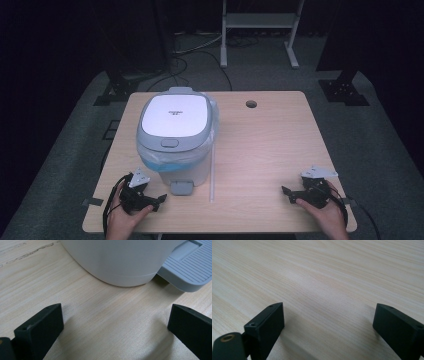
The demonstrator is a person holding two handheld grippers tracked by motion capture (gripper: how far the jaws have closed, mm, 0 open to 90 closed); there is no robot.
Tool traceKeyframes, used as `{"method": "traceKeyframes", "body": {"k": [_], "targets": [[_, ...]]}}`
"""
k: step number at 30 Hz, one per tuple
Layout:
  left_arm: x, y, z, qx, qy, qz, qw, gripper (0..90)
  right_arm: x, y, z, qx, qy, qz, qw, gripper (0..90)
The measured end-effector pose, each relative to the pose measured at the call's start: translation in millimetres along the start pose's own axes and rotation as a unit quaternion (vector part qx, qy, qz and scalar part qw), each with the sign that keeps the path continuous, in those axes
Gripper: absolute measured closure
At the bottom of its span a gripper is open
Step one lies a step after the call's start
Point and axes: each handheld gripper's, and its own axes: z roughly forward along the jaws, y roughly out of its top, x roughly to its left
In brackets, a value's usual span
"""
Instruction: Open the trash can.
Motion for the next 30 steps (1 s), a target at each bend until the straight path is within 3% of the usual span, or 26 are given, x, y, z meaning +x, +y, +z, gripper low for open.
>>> {"method": "traceKeyframes", "body": {"k": [5,8,12,19,22,24,25,27,30], "targets": [[1.0,-0.6,-2.0,-0.006,0.005,-0.008,0.9999,2.7,0.0,0.0,0.0,0.0,0.0,0.0,1.0,8.7],[2.3,-1.0,-7.1,-0.013,-0.008,-0.021,0.9997,12.8,-0.2,0.0,0.0,0.0,0.0,0.0,1.0,8.7],[1.9,-1.3,-13.1,-0.026,-0.002,-0.014,0.9996,19.8,-0.5,0.1,0.1,0.0,0.0,0.0,1.0,8.7],[-2.8,-2.0,-18.6,-0.043,-0.005,-0.035,0.9984,38.7,-0.4,0.1,0.1,0.0,0.0,0.0,1.0,8.7],[-9.0,-2.1,-22.5,-0.069,0.014,-0.033,0.997,48.2,-0.4,0.1,0.1,0.0,0.0,0.0,1.0,8.7],[-9.6,-1.3,-23.0,-0.072,0.008,-0.033,0.9968,54.1,-0.4,0.1,0.1,0.0,0.0,0.0,1.0,8.7],[-10.8,0.7,-24.0,-0.073,-0.009,-0.032,0.9968,57.8,-0.4,0.1,0.1,0.0,0.0,0.0,1.0,8.7],[-11.8,2.4,-25.1,-0.074,-0.02,-0.03,0.9966,64.0,-0.4,0.1,0.1,0.0,0.0,0.0,1.0,8.7],[-13.5,4.2,-27.4,-0.078,-0.029,-0.029,0.9961,76.7,-0.4,0.1,0.1,0.0,0.0,0.0,1.0,8.7]]}}
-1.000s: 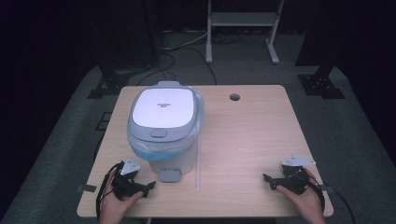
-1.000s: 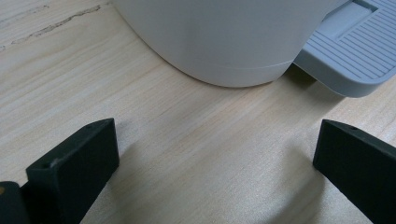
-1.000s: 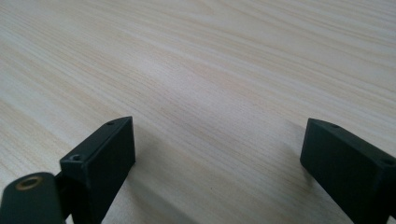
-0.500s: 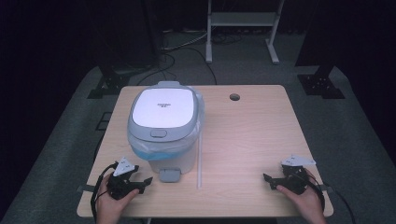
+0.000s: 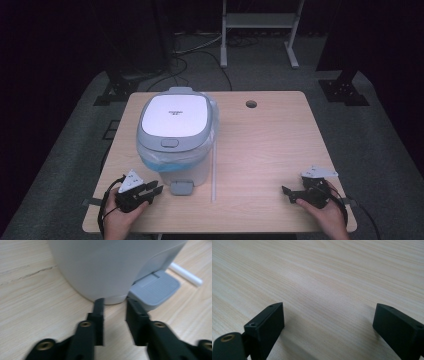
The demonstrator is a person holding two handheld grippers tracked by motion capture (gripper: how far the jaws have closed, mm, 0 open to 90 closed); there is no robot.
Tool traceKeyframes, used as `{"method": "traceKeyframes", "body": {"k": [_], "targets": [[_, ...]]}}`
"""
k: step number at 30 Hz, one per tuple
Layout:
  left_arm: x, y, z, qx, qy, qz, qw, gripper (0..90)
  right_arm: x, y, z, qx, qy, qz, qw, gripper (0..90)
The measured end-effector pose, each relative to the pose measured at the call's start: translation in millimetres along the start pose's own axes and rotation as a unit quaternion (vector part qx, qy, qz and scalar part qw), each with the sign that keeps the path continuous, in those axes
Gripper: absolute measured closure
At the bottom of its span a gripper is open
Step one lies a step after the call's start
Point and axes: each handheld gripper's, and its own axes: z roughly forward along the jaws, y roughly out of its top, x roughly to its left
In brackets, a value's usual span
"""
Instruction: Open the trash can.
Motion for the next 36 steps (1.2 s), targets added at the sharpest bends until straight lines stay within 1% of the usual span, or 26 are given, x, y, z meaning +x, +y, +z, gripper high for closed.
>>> {"method": "traceKeyframes", "body": {"k": [1,2,3,4,5,6,7,9,13,14,15,16,17,24,26,32,34,36], "targets": [[-0.9,2.7,-2.7,0.001,-0.014,-0.008,0.9999,83.1,0.0,0.0,0.0,0.0,0.0,0.0,1.0,8.7],[-0.9,2.7,-2.7,0.001,-0.014,-0.008,0.9999,87.1,0.0,0.0,0.0,0.0,0.0,0.0,1.0,8.7],[-1.2,3.8,-3.7,0.001,-0.021,-0.009,0.9997,87.1,0.0,0.0,0.0,0.0,0.0,0.0,1.0,8.7],[-3.0,5.6,-4.6,-0.003,-0.031,-0.013,0.9994,90.0,0.0,0.0,0.0,0.0,0.0,0.0,1.0,8.7],[-4.1,6.4,-4.4,-0.002,-0.036,-0.013,0.9993,90.0,0.0,0.0,0.0,0.0,0.0,0.0,1.0,8.7],[-4.1,6.4,-4.4,-0.002,-0.036,-0.013,0.9993,90.0,0.0,0.0,0.0,0.0,0.0,0.0,1.0,8.7],[-7.3,8.0,-2.7,0.001,-0.046,-0.009,0.9989,90.0,0.0,0.0,0.0,0.0,0.0,0.0,1.0,8.7],[-10.2,9.0,-0.3,0.002,-0.054,-0.002,0.9986,90.0,0.0,0.0,0.0,0.0,0.0,0.0,1.0,8.7],[-18.5,11.8,6.1,0.004,-0.062,0.004,0.9981,90.0,0.0,0.0,0.0,0.0,0.0,0.0,1.0,8.7],[-18.5,11.8,6.1,0.004,-0.062,0.004,0.9981,90.0,0.0,0.0,0.0,0.0,0.0,0.0,1.0,8.7],[-22.8,13.4,9.2,0.005,-0.064,0.008,0.9979,90.0,0.0,0.0,0.0,0.0,0.0,0.0,1.0,8.7],[-22.8,13.4,9.2,0.005,-0.064,0.008,0.9979,90.0,0.0,0.0,0.0,0.0,0.0,0.0,1.0,8.7],[-26.2,15.3,11.9,0.009,-0.066,0.012,0.9977,90.0,0.0,0.0,0.0,0.0,0.0,0.0,1.0,8.7],[-34.4,22.5,21.5,0.014,-0.075,0.013,0.997,90.0,0.0,0.0,0.0,0.0,0.0,0.0,1.0,8.7],[-35.8,24.2,24.3,0.012,-0.073,0.017,0.9971,90.0,0.0,0.0,0.0,0.0,0.0,0.0,1.0,8.7],[-37.5,26.0,29.2,0.006,-0.073,0.015,0.9972,90.0,0.0,0.0,0.0,0.0,0.0,0.0,1.0,8.7],[-37.7,25.8,31.2,0.004,-0.068,0.012,0.9976,90.0,0.0,0.0,0.0,0.0,0.0,0.0,1.0,8.7],[-38.1,24.9,33.7,0.004,-0.061,0.015,0.998,90.0,0.0,0.0,0.0,0.0,0.0,0.0,1.0,8.7]]}}
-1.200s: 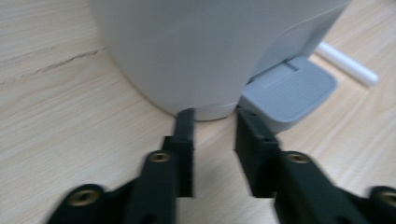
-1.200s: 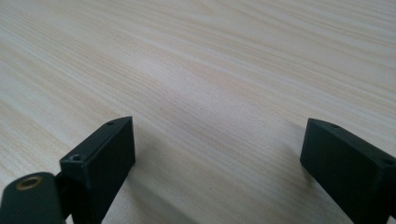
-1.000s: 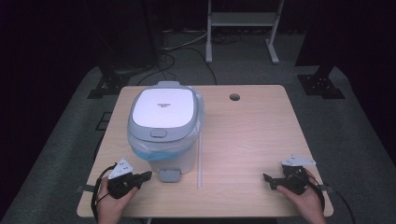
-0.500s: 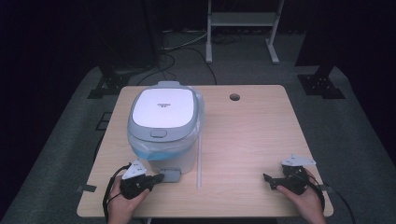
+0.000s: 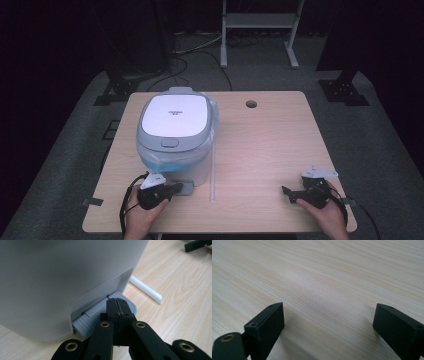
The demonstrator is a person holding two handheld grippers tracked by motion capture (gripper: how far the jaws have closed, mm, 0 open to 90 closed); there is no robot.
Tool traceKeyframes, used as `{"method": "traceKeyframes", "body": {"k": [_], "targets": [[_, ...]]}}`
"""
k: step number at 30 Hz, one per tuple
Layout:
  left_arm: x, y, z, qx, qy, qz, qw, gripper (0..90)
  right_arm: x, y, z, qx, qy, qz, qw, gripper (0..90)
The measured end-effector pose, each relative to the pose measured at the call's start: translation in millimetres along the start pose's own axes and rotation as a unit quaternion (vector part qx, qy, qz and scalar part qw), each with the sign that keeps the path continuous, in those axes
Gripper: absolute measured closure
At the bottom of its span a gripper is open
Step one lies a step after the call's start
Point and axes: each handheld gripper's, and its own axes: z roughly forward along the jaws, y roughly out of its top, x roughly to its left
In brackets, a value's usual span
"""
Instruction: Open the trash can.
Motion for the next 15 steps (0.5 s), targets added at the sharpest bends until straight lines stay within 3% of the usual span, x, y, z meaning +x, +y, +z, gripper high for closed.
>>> {"method": "traceKeyframes", "body": {"k": [15], "targets": [[1.7,-4.1,3.7,-0.01,0.003,0.016,0.9998,89.9,0.0,0.0,0.0,0.0,0.0,0.0,1.0,8.7]]}}
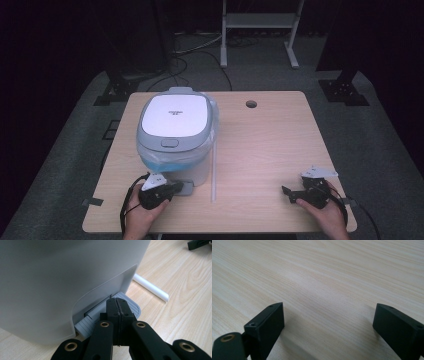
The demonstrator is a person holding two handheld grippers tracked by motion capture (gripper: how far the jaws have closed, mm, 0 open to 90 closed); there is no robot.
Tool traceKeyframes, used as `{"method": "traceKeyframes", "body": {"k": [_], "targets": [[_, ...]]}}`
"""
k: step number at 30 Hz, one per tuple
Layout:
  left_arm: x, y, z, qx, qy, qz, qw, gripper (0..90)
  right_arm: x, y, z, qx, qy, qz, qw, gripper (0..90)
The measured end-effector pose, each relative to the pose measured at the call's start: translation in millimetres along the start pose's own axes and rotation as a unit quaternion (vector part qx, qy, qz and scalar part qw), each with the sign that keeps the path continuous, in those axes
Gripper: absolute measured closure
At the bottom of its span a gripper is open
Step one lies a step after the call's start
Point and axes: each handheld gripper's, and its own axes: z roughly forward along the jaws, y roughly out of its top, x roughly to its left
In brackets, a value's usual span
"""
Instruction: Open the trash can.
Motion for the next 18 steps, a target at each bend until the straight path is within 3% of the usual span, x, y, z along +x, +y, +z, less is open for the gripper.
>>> {"method": "traceKeyframes", "body": {"k": [18], "targets": [[-1.8,-4.0,2.0,-0.011,0.006,-0.01,0.9999,90.0,0.0,0.0,0.0,0.0,0.0,0.0,1.0,8.7]]}}
